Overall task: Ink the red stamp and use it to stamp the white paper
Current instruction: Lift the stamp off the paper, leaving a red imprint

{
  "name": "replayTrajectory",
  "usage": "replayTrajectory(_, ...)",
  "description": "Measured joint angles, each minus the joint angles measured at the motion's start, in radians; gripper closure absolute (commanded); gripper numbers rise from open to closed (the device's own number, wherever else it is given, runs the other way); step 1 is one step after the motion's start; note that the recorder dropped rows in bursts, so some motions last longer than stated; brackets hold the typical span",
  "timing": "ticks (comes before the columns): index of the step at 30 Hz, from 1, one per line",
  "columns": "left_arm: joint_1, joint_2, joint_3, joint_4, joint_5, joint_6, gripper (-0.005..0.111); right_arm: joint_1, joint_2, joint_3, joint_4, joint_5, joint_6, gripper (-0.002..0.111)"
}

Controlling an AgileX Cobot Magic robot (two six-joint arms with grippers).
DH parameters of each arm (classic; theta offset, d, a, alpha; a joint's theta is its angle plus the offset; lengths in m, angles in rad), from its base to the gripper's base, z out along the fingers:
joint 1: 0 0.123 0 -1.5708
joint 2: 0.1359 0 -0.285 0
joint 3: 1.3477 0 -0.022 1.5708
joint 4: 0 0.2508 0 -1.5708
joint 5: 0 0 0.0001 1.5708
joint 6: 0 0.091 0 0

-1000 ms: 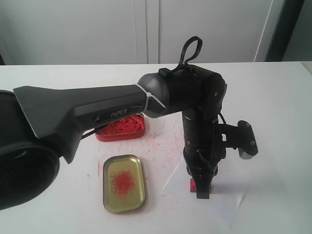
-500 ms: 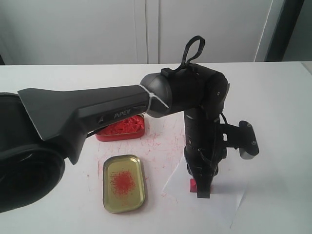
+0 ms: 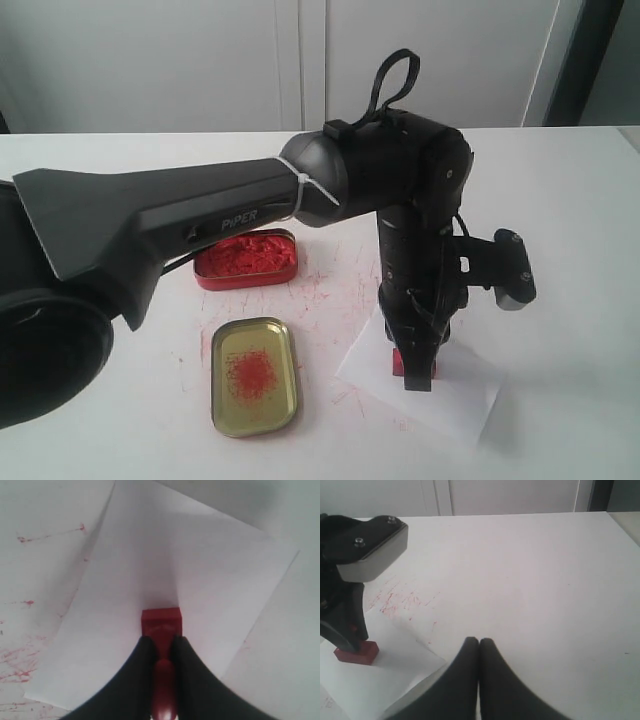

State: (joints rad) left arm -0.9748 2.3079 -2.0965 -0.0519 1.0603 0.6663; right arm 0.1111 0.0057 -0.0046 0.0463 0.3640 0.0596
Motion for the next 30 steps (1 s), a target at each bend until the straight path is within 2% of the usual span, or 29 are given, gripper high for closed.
replayTrajectory(14, 0.000, -0.012, 0.000, 0.021, 0.037, 0.000, 0.107, 0.000, 0.000, 0.000, 0.000, 0.000, 0.001, 0.108)
replayTrajectory(22, -0.002, 0.020, 0.000, 0.104, 0.065, 0.000, 0.107, 0.000, 0.000, 0.000, 0.000, 0.000, 0.003, 0.108)
replayTrajectory(30, -0.050, 0.020, 0.000, 0.192, 0.065, 0.000, 0.107, 0.000, 0.000, 0.000, 0.000, 0.000, 0.003, 0.108)
